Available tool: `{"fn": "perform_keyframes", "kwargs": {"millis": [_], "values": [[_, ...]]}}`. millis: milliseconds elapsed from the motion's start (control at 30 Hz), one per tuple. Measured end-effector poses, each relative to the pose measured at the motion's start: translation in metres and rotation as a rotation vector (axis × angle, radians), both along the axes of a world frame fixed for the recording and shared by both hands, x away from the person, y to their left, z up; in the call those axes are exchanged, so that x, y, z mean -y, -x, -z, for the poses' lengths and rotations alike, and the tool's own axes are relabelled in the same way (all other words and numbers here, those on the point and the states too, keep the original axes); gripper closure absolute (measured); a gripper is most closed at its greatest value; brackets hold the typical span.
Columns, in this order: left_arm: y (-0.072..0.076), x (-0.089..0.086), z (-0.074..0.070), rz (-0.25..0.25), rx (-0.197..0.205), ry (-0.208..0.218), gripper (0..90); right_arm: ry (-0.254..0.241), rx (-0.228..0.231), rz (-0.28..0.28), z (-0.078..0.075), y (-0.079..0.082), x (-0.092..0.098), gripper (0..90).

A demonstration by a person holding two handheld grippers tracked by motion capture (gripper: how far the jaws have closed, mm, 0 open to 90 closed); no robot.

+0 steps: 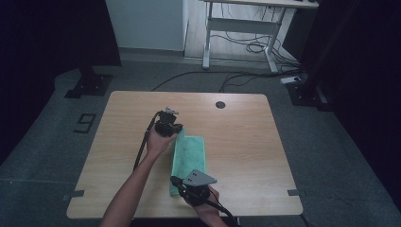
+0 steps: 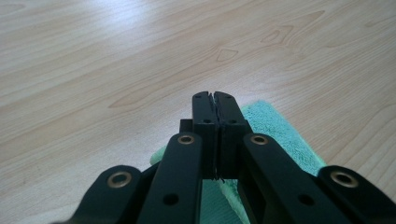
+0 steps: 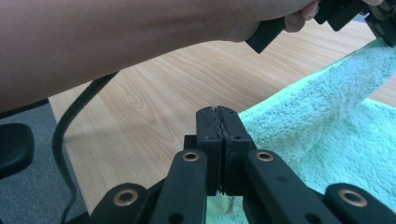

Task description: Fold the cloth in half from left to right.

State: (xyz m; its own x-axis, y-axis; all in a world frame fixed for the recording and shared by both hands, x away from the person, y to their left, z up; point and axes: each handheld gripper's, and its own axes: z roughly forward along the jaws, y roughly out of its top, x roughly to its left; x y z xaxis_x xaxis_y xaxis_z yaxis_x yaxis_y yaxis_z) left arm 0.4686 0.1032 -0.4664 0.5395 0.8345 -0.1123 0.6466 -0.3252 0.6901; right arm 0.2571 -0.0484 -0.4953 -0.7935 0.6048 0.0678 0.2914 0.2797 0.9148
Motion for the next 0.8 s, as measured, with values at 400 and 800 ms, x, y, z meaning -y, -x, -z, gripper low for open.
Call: {"fn": "perform_keyframes", "kwargs": {"millis": [400, 800], "values": [[-0.004, 0.015, 0.010, 0.015, -0.019, -0.012, 88.5, 0.002, -0.014, 0.027, 0.008, 0.000, 0.013, 88.1], [-0.009, 0.032, 0.021, 0.029, -0.033, -0.031, 88.4, 0.007, -0.041, 0.051, 0.016, -0.002, 0.029, 88.1]]}}
